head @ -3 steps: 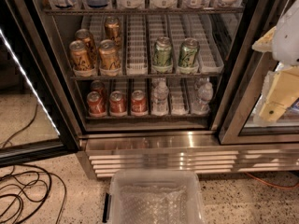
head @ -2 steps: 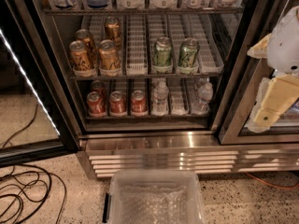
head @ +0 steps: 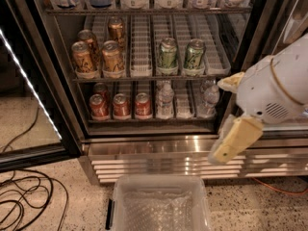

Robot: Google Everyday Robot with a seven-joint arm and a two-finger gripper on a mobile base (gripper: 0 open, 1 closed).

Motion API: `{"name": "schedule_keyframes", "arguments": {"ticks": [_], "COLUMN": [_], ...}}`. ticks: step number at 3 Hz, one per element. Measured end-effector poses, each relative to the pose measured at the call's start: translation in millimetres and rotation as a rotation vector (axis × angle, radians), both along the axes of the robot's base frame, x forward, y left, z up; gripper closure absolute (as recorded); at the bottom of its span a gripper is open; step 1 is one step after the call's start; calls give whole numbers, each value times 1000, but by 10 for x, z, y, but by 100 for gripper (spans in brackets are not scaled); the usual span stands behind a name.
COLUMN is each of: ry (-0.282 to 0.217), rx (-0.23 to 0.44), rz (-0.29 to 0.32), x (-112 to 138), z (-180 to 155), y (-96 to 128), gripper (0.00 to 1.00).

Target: Pick coke can from bottom shelf of fridge

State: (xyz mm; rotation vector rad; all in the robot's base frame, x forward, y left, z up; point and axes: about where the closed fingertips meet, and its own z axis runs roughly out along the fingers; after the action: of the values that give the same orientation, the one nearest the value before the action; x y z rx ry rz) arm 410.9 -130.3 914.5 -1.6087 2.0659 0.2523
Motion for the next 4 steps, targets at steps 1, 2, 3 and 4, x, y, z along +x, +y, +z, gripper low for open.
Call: {"name": "schedule_keyframes", "arguments": {"ticks": [1,2,3,4], "ry": [-26,-58,-93,-134], "rx": [176,330,383,410], "rz": [-37,-81,-135,-199], "x": [-3,70,145,284], "z": [-181,-315,-466,-701], "y": [374,732,1069,1428], "gripper": [0,0,0,0]}}
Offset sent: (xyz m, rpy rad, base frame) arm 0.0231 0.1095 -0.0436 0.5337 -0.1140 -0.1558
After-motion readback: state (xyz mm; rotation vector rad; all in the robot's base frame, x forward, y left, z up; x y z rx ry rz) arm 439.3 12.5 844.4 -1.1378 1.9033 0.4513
